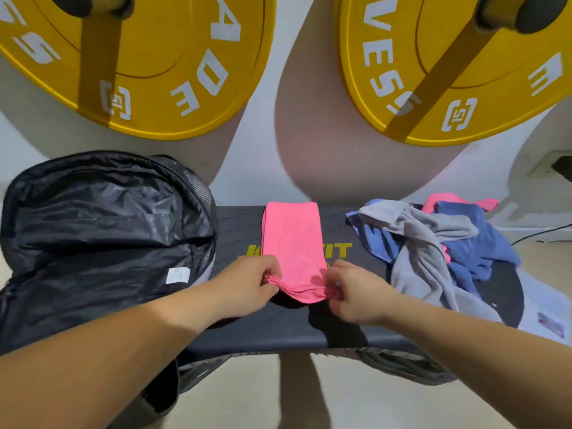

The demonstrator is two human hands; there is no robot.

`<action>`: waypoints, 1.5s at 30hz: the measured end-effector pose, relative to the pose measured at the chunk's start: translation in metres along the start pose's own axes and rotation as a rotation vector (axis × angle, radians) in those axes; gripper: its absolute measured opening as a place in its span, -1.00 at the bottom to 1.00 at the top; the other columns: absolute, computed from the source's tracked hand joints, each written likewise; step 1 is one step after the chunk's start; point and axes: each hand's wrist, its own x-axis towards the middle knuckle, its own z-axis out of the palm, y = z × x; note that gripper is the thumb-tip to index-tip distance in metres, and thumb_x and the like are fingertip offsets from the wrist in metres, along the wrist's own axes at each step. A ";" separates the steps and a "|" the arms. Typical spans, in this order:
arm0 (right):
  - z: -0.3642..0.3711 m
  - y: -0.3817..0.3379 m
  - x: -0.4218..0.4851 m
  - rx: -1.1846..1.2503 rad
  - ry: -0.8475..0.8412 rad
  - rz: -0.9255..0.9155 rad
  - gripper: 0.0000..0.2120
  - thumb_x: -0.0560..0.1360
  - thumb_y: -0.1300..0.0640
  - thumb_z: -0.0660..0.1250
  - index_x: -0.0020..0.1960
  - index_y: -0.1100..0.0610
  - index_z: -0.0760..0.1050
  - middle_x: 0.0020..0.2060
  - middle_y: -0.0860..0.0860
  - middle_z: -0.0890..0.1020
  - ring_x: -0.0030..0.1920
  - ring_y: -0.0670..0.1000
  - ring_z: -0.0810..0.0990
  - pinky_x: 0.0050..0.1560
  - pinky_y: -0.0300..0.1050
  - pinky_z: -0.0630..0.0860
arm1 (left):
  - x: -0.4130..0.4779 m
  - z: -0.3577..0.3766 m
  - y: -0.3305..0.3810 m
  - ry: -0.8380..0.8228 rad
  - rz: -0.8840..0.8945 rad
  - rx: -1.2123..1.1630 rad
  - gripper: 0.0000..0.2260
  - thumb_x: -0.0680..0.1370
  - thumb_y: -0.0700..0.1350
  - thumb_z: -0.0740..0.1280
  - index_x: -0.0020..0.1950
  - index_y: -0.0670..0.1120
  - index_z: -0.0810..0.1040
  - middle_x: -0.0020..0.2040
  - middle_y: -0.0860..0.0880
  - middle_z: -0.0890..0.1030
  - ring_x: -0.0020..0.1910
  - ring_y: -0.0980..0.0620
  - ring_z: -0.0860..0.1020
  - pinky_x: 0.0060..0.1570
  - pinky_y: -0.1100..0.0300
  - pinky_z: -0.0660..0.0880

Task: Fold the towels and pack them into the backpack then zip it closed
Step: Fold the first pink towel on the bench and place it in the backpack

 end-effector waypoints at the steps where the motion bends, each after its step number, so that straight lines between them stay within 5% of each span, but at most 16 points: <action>1: 0.005 0.002 0.000 -0.026 -0.001 -0.036 -0.90 0.37 0.07 0.27 -0.19 -0.03 0.34 -0.16 -0.14 0.34 -0.05 0.09 0.54 -0.08 0.05 0.54 | -0.002 0.004 -0.001 -0.028 0.018 0.051 -0.87 0.54 -0.13 0.40 -0.13 0.08 0.51 -0.25 0.12 0.55 -0.30 0.17 0.46 -0.24 0.22 0.40; 6: 0.020 0.006 -0.006 -0.158 0.116 -0.170 -0.79 0.52 -0.09 0.36 0.00 0.04 0.49 -0.02 -0.04 0.47 0.06 0.04 0.49 -0.12 0.05 0.56 | -0.017 0.019 -0.017 -0.144 0.074 0.184 -0.98 0.49 -0.08 0.38 -0.12 0.05 0.58 -0.05 0.09 0.49 -0.15 0.11 0.49 -0.03 0.06 0.53; 10: 0.037 0.013 -0.025 -0.102 0.111 -0.184 -0.70 0.59 -0.17 0.30 -0.01 0.08 0.54 -0.16 -0.09 0.40 -0.13 -0.02 0.39 -0.14 -0.01 0.49 | -0.031 0.030 -0.023 -0.199 0.059 0.142 -0.92 0.55 -0.08 0.41 -0.11 -0.05 0.67 -0.12 0.07 0.51 -0.24 0.23 0.46 -0.13 0.35 0.42; 13: 0.047 0.017 -0.033 0.101 0.051 -0.037 -0.65 0.60 -0.16 0.29 -0.20 0.08 0.50 -0.29 -0.08 0.40 -0.26 -0.03 0.40 -0.13 -0.04 0.48 | -0.040 0.039 -0.025 -0.206 -0.079 0.044 -0.75 0.59 -0.08 0.32 -0.24 -0.16 0.53 -0.30 -0.07 0.48 -0.36 0.11 0.35 -0.21 0.10 0.45; 16: 0.052 0.012 -0.030 0.310 0.039 0.145 -0.63 0.58 -0.07 0.35 -0.30 0.14 0.49 -0.42 -0.04 0.48 -0.40 -0.10 0.45 -0.26 -0.19 0.47 | -0.040 0.046 -0.019 -0.201 -0.182 -0.084 -0.66 0.59 -0.15 0.25 -0.38 -0.16 0.31 -0.43 -0.02 0.29 -0.42 0.09 0.23 -0.36 0.17 0.26; 22: 0.042 0.001 -0.009 0.490 -0.030 0.404 -0.75 0.45 0.00 0.48 -0.31 0.14 0.65 -0.48 -0.05 0.57 -0.46 -0.07 0.52 -0.42 -0.25 0.45 | -0.025 0.055 -0.006 -0.158 -0.434 -0.060 -0.77 0.47 -0.05 0.32 -0.35 -0.12 0.49 -0.34 -0.21 0.64 -0.36 -0.09 0.54 -0.28 0.09 0.55; 25: 0.045 0.001 -0.007 0.260 0.048 0.305 -0.80 0.48 -0.07 0.43 -0.22 0.01 0.51 -0.27 -0.05 0.58 -0.25 0.00 0.56 -0.26 -0.12 0.51 | -0.021 0.058 0.002 -0.151 -0.350 0.189 -0.76 0.52 0.01 0.31 -0.18 -0.15 0.48 -0.09 -0.20 0.64 -0.10 -0.21 0.60 -0.08 -0.04 0.56; 28: 0.058 0.008 -0.006 -0.225 0.308 -0.102 -0.83 0.54 -0.08 0.36 0.02 -0.04 0.43 -0.14 -0.06 0.42 -0.17 0.07 0.49 -0.29 -0.04 0.46 | -0.025 0.057 0.005 -0.120 -0.175 0.380 -0.85 0.57 -0.02 0.26 0.03 -0.07 0.39 0.06 -0.10 0.55 0.02 -0.19 0.55 -0.06 -0.03 0.52; 32: 0.065 0.010 -0.015 -0.370 0.289 -0.426 -0.89 0.45 0.02 0.36 -0.15 0.07 0.53 -0.23 -0.01 0.48 -0.29 0.10 0.48 -0.39 -0.06 0.42 | -0.027 0.062 0.004 -0.172 0.073 0.468 -0.83 0.58 -0.22 0.18 0.12 -0.05 0.45 0.07 -0.05 0.43 0.06 -0.13 0.45 0.00 -0.12 0.50; 36: 0.061 0.006 -0.021 -0.238 0.320 -0.336 -0.79 0.49 -0.09 0.37 -0.19 0.03 0.52 -0.25 -0.05 0.44 -0.25 0.05 0.46 -0.37 -0.07 0.48 | -0.028 0.060 0.000 -0.179 0.096 0.438 -0.82 0.57 -0.12 0.18 0.08 -0.05 0.54 0.03 -0.04 0.45 0.03 -0.13 0.48 -0.01 -0.07 0.50; 40: 0.063 -0.002 -0.011 0.126 0.185 -0.020 -0.75 0.52 -0.01 0.42 -0.29 -0.02 0.45 -0.24 -0.10 0.39 -0.20 -0.02 0.40 -0.16 -0.10 0.44 | -0.030 0.059 -0.006 -0.122 0.124 0.414 -0.78 0.60 0.09 0.23 0.03 -0.01 0.58 0.01 -0.01 0.50 0.04 -0.09 0.51 0.02 0.01 0.48; 42: 0.060 -0.004 -0.005 0.345 0.139 0.148 -0.68 0.51 0.04 0.45 -0.36 0.00 0.43 -0.30 -0.08 0.49 -0.29 -0.06 0.47 -0.23 -0.20 0.43 | -0.030 0.058 -0.004 -0.026 0.202 0.467 -0.85 0.57 0.07 0.35 -0.01 0.01 0.58 -0.03 -0.01 0.53 0.02 -0.08 0.52 -0.04 0.01 0.51; 45: 0.058 -0.006 0.000 0.360 0.122 0.223 -0.65 0.51 0.03 0.47 -0.37 0.01 0.43 -0.37 -0.08 0.52 -0.36 -0.12 0.46 -0.33 -0.28 0.37 | -0.029 0.057 0.004 -0.031 0.417 0.692 -0.77 0.31 -0.10 0.57 -0.16 0.03 0.56 -0.23 0.03 0.53 -0.20 -0.06 0.54 -0.30 0.09 0.49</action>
